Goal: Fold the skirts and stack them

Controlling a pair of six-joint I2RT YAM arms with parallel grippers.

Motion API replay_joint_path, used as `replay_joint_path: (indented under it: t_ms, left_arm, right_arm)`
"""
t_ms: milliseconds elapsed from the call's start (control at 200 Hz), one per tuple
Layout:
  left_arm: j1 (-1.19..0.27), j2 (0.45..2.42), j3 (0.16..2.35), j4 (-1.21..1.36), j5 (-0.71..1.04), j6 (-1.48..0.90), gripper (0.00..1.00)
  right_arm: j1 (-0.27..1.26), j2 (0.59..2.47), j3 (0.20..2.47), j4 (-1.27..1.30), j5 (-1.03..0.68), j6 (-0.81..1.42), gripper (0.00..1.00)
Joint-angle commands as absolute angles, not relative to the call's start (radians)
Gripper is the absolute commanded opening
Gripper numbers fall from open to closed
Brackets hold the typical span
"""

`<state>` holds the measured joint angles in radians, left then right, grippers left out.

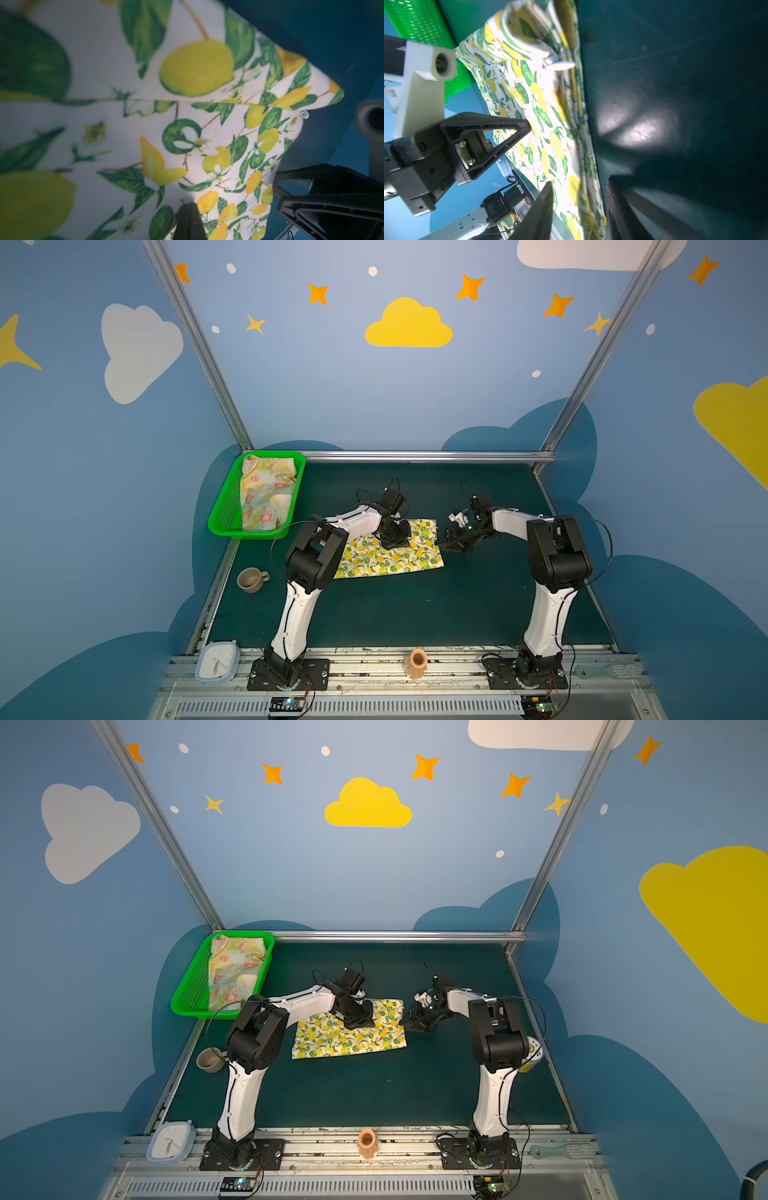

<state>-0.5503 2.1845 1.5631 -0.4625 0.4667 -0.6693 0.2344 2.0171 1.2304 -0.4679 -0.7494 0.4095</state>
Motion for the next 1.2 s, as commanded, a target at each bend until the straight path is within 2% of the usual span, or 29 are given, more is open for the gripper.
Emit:
replay_joint_path:
  t_ms: [0, 881, 1041, 1196]
  left_arm:
    - [-0.551, 2.225, 1.576, -0.509, 0.463, -0.657, 0.04]
    - [-0.551, 2.242, 1.58, -0.502, 0.477, -0.665, 0.04]
    - [-0.551, 2.246, 1.581, -0.499, 0.482, -0.666, 0.04]
    - [-0.552, 2.244, 1.577, -0.497, 0.479, -0.666, 0.04]
  right_arm:
    - [0.254, 2.064, 1.23, -0.448, -0.72, 0.426, 0.41]
    - [0.342, 2.108, 1.244, -0.381, -0.655, 0.478, 0.39]
    - [0.351, 2.118, 1.254, -0.354, -0.679, 0.492, 0.32]
    - [0.357, 2.127, 1.27, -0.35, -0.687, 0.495, 0.36]
